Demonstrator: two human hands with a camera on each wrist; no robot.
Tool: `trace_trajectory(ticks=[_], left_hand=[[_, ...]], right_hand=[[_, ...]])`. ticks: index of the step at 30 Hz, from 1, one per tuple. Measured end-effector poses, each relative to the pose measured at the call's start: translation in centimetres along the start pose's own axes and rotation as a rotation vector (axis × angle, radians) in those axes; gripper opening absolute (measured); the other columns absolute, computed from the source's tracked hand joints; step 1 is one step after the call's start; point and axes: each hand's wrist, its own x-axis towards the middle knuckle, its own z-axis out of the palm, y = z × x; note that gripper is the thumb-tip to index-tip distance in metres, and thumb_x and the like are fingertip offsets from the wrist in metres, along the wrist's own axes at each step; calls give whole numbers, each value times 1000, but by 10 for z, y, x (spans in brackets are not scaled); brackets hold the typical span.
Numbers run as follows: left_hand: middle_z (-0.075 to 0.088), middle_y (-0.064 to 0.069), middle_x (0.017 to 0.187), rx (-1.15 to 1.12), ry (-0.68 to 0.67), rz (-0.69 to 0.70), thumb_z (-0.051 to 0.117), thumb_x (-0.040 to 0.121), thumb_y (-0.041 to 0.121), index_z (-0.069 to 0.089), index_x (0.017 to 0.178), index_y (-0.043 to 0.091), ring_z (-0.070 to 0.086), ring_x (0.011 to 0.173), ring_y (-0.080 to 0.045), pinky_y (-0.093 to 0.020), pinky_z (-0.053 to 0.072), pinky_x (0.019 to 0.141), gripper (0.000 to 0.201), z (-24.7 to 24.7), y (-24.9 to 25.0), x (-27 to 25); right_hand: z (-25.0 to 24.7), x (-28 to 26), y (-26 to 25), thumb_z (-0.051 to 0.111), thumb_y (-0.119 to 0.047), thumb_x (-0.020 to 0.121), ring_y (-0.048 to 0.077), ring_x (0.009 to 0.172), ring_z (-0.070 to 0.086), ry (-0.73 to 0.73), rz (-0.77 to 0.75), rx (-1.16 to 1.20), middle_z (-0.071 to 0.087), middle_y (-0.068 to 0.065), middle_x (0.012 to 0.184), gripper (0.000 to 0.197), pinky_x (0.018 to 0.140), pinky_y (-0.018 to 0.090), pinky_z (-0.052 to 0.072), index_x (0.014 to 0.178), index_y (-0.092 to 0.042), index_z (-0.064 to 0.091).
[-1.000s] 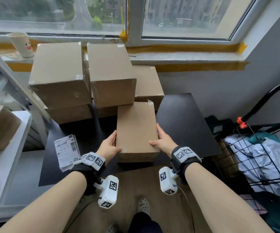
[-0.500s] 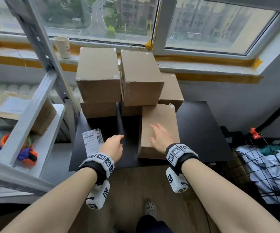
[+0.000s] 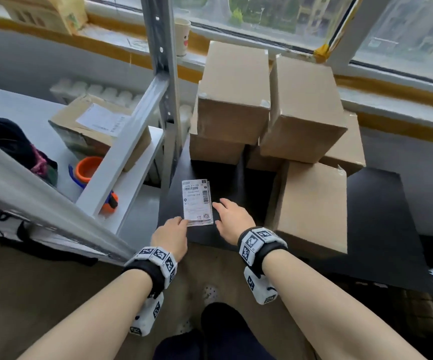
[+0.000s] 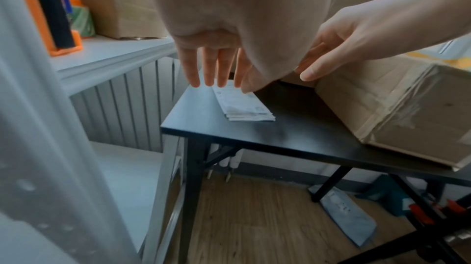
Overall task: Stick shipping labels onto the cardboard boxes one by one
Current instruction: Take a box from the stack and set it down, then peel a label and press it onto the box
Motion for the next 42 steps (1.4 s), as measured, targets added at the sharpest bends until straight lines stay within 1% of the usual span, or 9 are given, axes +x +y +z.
trace_trajectory(ticks=[4, 8, 19, 24, 27, 29, 35, 39, 42], left_hand=[[29, -3, 153, 14, -12, -22, 38, 95, 16, 34, 143, 16, 33, 139, -22, -35, 34, 108, 48, 12, -13, 4], [22, -4, 156, -2, 30, 0, 38, 95, 11, 27, 147, 13, 21, 144, -19, -31, 24, 114, 53, 21, -19, 9], [14, -1, 159, -164, 29, -39, 38, 96, 10, 22, 149, 13, 13, 147, -15, -27, 18, 117, 55, 35, -16, 22], [13, 1, 159, -231, 35, -88, 37, 97, 12, 23, 149, 15, 10, 147, -13, -25, 15, 116, 54, 36, -10, 25], [17, 3, 158, -323, 30, -129, 37, 98, 12, 26, 148, 17, 13, 146, -11, -24, 19, 115, 51, 34, -6, 24], [21, 4, 156, -374, 27, -154, 37, 98, 13, 30, 146, 19, 19, 144, -12, -26, 23, 114, 49, 31, -4, 23], [50, -1, 140, -486, 42, -157, 41, 96, 11, 47, 136, 16, 48, 127, -18, -27, 36, 106, 41, 9, 7, 25], [60, -3, 130, -632, 49, -164, 46, 95, 14, 54, 130, 18, 55, 119, -19, -33, 43, 104, 36, -12, 18, 38], [60, -5, 129, -713, 123, -139, 49, 93, 8, 56, 129, 15, 55, 120, -19, -36, 43, 105, 37, -34, 27, 49]], right_hand=[[23, 24, -5, 46, -19, 92, 30, 128, 42, -67, -109, -44, 40, 10, 142, 46, 103, 39, 38, 136, -10, 40], [39, 43, -7, 47, -25, 96, 27, 136, 32, -87, -162, -37, 29, 10, 152, 49, 110, 34, 28, 141, -9, 34], [65, 76, -1, 49, -30, 95, 27, 142, 22, -62, -233, -59, 19, 13, 156, 57, 110, 37, 27, 144, -10, 27], [69, 76, 3, 50, -25, 94, 32, 134, 38, -20, -279, -31, 38, 19, 145, 43, 102, 42, 38, 132, -4, 47], [72, 72, 4, 54, -22, 87, 33, 97, 64, 127, -315, 39, 65, 16, 109, 23, 73, 38, 53, 96, -3, 65], [70, 69, 6, 54, -20, 89, 31, 84, 65, 172, -315, 64, 66, 12, 98, 19, 63, 34, 51, 88, -3, 65], [45, 62, 6, 39, -21, 98, 36, 91, 62, 68, -114, 180, 66, 8, 104, 20, 72, 41, 48, 107, -11, 54], [20, 56, 5, 41, -20, 97, 39, 89, 63, 151, -69, 306, 70, 13, 99, 27, 74, 43, 50, 119, -17, 55], [-5, 52, 7, 46, -21, 95, 33, 85, 65, 259, -51, 439, 71, 9, 93, 23, 73, 39, 51, 112, -20, 61]])
